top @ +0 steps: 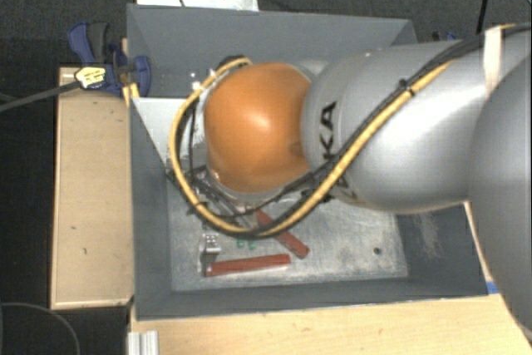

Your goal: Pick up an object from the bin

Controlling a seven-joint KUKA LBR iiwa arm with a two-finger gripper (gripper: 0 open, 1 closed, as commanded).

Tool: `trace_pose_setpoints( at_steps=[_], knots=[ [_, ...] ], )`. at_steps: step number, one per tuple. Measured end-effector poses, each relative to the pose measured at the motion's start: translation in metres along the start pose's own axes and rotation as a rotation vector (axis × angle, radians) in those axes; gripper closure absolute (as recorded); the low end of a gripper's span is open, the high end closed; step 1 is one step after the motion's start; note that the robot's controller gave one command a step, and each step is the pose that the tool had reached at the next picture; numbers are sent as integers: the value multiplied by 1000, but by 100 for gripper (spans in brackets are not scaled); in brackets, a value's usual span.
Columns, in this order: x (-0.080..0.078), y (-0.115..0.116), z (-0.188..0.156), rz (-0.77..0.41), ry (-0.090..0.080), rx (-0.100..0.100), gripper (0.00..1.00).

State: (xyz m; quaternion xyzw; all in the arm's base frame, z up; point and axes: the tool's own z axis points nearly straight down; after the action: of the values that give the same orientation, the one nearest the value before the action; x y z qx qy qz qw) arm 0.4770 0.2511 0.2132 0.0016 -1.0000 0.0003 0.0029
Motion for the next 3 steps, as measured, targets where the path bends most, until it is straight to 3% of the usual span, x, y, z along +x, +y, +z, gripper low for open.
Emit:
trace_pose_setpoints(
  at_steps=[1, 2, 3],
  knots=[
    [-2, -1, -4, 6, -7, -2, 0],
    [-4, -56, 83, 7, -11, -3, 0],
    [-3, -69, 94, -61, -4, 0, 0]
  ],
)
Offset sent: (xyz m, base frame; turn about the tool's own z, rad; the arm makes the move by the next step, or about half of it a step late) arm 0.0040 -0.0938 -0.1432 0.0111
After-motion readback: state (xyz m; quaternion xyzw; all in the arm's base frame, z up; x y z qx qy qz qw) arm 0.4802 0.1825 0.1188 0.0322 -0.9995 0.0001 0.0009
